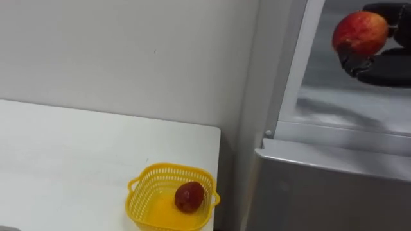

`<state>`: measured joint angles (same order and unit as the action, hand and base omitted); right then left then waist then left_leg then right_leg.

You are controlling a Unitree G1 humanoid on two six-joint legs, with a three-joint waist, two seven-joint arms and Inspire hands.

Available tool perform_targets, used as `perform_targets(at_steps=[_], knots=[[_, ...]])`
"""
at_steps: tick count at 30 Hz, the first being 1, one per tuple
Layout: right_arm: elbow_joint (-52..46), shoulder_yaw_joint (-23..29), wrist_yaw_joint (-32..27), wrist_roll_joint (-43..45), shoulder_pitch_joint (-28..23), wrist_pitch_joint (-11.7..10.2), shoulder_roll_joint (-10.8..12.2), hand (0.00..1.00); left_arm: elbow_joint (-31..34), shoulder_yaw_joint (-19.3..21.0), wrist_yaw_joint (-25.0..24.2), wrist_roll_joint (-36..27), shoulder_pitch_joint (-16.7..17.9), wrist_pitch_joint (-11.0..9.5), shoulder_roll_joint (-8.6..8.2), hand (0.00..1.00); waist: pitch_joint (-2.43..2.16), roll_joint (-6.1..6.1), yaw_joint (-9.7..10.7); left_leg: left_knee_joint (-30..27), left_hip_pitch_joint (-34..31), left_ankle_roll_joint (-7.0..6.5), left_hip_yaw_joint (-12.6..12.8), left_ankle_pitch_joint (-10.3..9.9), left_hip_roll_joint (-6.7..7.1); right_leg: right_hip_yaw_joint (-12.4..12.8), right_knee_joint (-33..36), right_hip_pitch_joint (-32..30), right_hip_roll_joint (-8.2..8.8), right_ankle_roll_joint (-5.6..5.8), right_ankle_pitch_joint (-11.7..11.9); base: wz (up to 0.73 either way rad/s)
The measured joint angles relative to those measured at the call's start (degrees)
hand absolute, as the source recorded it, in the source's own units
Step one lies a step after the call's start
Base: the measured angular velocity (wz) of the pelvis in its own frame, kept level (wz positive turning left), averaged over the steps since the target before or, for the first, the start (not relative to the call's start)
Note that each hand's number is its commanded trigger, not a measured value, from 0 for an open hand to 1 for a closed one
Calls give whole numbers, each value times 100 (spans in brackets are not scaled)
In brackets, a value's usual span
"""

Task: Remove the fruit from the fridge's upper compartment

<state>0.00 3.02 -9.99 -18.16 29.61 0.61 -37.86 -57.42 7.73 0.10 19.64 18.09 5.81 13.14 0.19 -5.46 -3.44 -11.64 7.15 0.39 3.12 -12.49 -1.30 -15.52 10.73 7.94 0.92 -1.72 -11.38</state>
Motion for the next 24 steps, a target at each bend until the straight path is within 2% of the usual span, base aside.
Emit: perform_targets(at_steps=[1, 5, 10, 13, 16, 18, 22, 24], knots=[[-78, 0, -15, 117, -1, 0, 96, 100, -5, -1, -1, 0, -11, 0, -46, 0, 0, 5, 10, 1, -6, 1, -1, -1, 0, 2, 10, -33, 0, -1, -1, 0], [-319, 40, -110, 302, -1, -1, 108, 100, -47, -15, -60, -5, -85, -42, -66, 0, -1, 15, 33, 6, -61, 2, -1, -4, -1, 0, 50, -99, 5, -3, 0, 0], [-1080, 64, -195, 577, -71, -76, 147, 100, -67, -125, -83, -1, -74, -118, -88, 0, -54, 79, 53, 18, -32, 2, 12, -3, -2, -1, 59, -97, 4, -3, 0, 0], [-1603, 61, -189, 841, -145, -232, 238, 100, -230, -127, -91, -16, -182, -173, -94, 0, -33, 95, 26, 42, 33, 2, 27, -3, -7, 37, 61, -48, 1, -3, 0, -4], [-1915, 36, -151, 1175, -145, -267, 324, 100, -229, -121, -133, -37, -213, -257, -92, 0, -28, 99, -22, 56, 44, 2, 112, -3, -15, 120, 84, -51, -4, -3, -1, -13], [-2102, -25, 43, 1500, -158, -375, 388, 100, -229, -124, -206, -44, -242, -268, -82, 0, -19, 83, -3, 54, 42, 1, 124, -4, -5, 127, 84, -55, 0, -3, -1, -2], [-2368, -233, 307, 2081, -159, -385, 436, 100, -221, -130, -297, -27, -285, -287, -55, 0, 10, 40, -4, 58, 22, -1, 140, -6, -6, 126, 82, -98, 0, -1, -2, -1], [-2527, -430, 505, 2595, -160, -384, 447, 100, -222, -210, -335, -27, -320, -286, -50, 0, -11, -11, -8, 61, 29, 0, 136, -6, -8, 118, 80, -112, -1, -2, -2, 0]])
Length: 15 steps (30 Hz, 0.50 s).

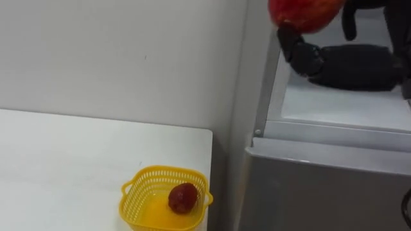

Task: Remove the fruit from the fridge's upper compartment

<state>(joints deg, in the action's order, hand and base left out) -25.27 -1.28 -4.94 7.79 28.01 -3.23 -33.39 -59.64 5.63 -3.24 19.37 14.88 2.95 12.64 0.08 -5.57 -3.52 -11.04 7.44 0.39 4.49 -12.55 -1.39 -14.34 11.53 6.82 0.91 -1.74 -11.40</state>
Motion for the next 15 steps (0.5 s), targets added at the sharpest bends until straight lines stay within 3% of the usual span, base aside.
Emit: perform_targets(at_steps=[3, 8, 13, 15], knots=[[-82, -314, 217, 538, 1, -45, 10, 100, -8, -28, -35, -6, -89, -9, -2, 0, -20, -41, -168, 10, 26, 0, 9, 1, -2, 9, 23, 0, -2, 0, 0, -1], [-202, -794, 576, 1097, 0, -51, 105, 100, -5, -31, -27, -10, -186, -95, 35, 0, -10, -111, -332, 54, 9, -1, 2, 3, 0, 6, 28, 11, -3, 0, 1, 1], [-192, -1004, 596, 1143, 1, -55, 122, 100, -262, -270, 23, -4, -250, -105, 235, 0, 30, -317, -441, 47, -95, -1, -200, 3, 15, -173, 23, 13, 6, 1, 1, 17], [-115, -1099, 598, 1232, 1, -57, 127, 100, -337, -311, 24, -6, -245, -105, 237, 0, 27, -355, -505, 35, -125, -1, -279, 3, 27, -244, 22, 15, 16, 2, 1, 18]])
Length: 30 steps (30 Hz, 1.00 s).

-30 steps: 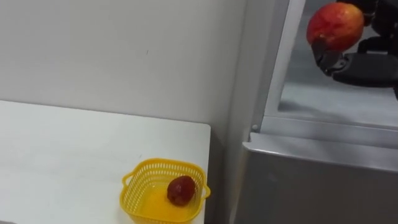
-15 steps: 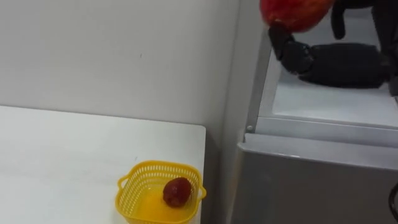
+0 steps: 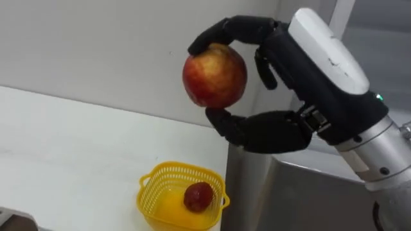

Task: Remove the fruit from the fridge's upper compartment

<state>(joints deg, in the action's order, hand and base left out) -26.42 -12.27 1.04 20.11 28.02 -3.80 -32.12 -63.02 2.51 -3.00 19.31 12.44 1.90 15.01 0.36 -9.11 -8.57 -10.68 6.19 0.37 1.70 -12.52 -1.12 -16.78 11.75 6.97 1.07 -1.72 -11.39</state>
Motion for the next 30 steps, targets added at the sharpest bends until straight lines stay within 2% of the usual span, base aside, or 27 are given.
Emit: perform_targets(at_steps=[1, 6, 11, 17, 19, 21, 22, 24, 26, 30], knots=[[124, -34, 1, 13, 0, -54, 4, 100, -25, -19, -8, 6, -4, 7, 0, 0, 1, -23, -42, -10, -6, 0, -42, 0, 5, -53, 2, 7, 7, 0, 0, 17], [559, -66, 5, 15, 1, -32, 6, 100, -114, -38, -61, 24, -52, 15, -2, 0, 21, -97, -292, -70, -75, -1, -101, 1, 5, -97, -11, -39, 12, 0, 0, 7], [823, -329, 21, 13, 1, 15, 6, 100, -139, -37, -120, -60, -39, 47, 1, 0, 23, -109, -336, -106, -157, 1, -189, 2, 14, -133, -6, -66, 53, 1, 0, 7], [1666, -542, 64, 20, 5, 68, 6, 100, -82, -37, -187, -65, -58, 43, 37, 0, 32, -144, -488, -115, -255, 0, -286, 2, 56, -243, -8, -65, 54, 24, -15, 9], [1951, -581, 64, 23, 5, 92, 6, 100, -83, -37, -248, -65, -70, 43, 83, 0, 41, -177, -583, -120, -270, -1, -291, 2, 64, -243, -6, -81, 59, 24, -15, 0], [2201, -705, 67, 74, 5, 140, 6, 100, -88, -36, -273, -63, -75, 43, 141, 0, 32, -262, -655, -130, -329, -5, -321, 5, 78, -275, -7, -121, 67, 24, -15, 6], [2325, -774, 66, 81, 5, 139, 5, 100, -109, -37, -274, -63, -62, 49, 183, 0, 47, -299, -667, -149, -368, -6, -366, 7, 84, -324, -10, -132, 71, 24, -15, 14], [2471, -908, 71, 91, 4, 194, 0, 100, -108, -36, -271, -63, -66, 52, 229, 0, 37, -358, -736, -190, -393, -6, -406, 7, 86, -376, -11, -136, 71, 24, -15, 15], [2544, -949, 77, 127, 5, 197, 1, 100, -106, -11, -274, -59, -22, 52, 248, 0, 33, -411, -778, -210, -449, -6, -488, 6, 98, -441, -18, -140, 75, 24, -14, 21], [2920, -1078, 49, 251, 6, 226, 2, 100, -3, 81, -271, -103, 37, 57, 247, 0, 54, -485, -936, -276, -457, -6, -548, 6, 100, -556, -20, -100, 83, 25, -14, 15]])
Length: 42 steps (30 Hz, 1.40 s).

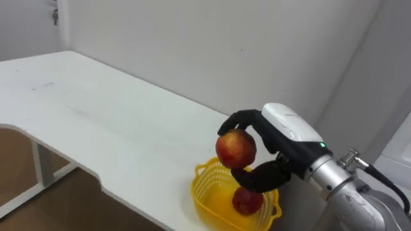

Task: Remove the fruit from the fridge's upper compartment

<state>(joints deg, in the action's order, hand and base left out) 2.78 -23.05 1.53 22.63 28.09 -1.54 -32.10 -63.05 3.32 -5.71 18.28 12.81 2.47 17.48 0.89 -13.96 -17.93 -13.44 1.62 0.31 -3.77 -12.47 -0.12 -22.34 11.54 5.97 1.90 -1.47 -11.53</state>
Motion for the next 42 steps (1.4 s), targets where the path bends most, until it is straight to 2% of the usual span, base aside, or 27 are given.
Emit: perform_targets(at_steps=[4, 7, 9, 12, 19, 30, 31, 32, 42], knots=[[602, -77, 1, -81, 11, -31, 1, 100, 31, 11, -3, -19, 67, 7, -4, 0, 8, -9, -145, -4, 7, -1, -112, 0, 18, 5, -2, 21, 8, 1, 0, 9], [1085, -77, 8, -196, 13, 122, -1, 100, 30, 56, -11, -29, 123, 16, -6, 0, 22, -9, -257, -4, 9, -1, -151, -1, 23, -12, -4, 41, 12, 3, -1, 6], [1236, -79, 9, -202, 13, 125, 0, 100, 14, 57, -36, -27, 123, 28, -6, 0, 47, 10, -278, 21, -23, 1, -192, -2, 28, -72, -4, 58, 8, 4, -2, 8], [1553, -79, 34, -195, 42, 162, 0, 100, 12, 100, -115, -6, 104, 89, -4, 0, 59, 17, -290, -6, -56, 1, -281, -2, 51, -148, -4, 79, 14, 14, -8, 16], [2097, -75, 49, -115, 117, 248, 0, 100, -10, 247, -127, 60, 137, 224, 2, 0, 50, 2, -455, -26, -89, -9, -347, 7, 93, -274, -1, 95, 54, 43, -26, 7], [2162, -76, 116, -104, 121, 248, 0, 100, -11, 289, -130, 109, 136, 235, 1, 0, 54, 6, -467, -30, -90, -16, -355, 11, 99, -297, 5, 104, 87, 53, -32, 2], [2162, -76, 122, -102, 121, 249, 0, 62, -10, 294, -131, 119, 135, 235, 0, 0, 55, 8, -466, -29, -88, -16, -355, 11, 99, -297, 5, 107, 87, 54, -33, 0], [2162, -76, 122, -102, 121, 249, 0, 0, -10, 295, -131, 123, 135, 235, -1, 0, 56, 9, -465, -29, -88, -16, -355, 11, 99, -297, 5, 108, 87, 55, -33, 0], [2160, -75, 230, -103, 129, 251, 0, 0, -4, 326, -158, 171, 139, 249, -1, 0, 58, 13, -466, -28, -83, -16, -354, 10, 103, -296, 5, 115, 80, 56, -34, 0]])
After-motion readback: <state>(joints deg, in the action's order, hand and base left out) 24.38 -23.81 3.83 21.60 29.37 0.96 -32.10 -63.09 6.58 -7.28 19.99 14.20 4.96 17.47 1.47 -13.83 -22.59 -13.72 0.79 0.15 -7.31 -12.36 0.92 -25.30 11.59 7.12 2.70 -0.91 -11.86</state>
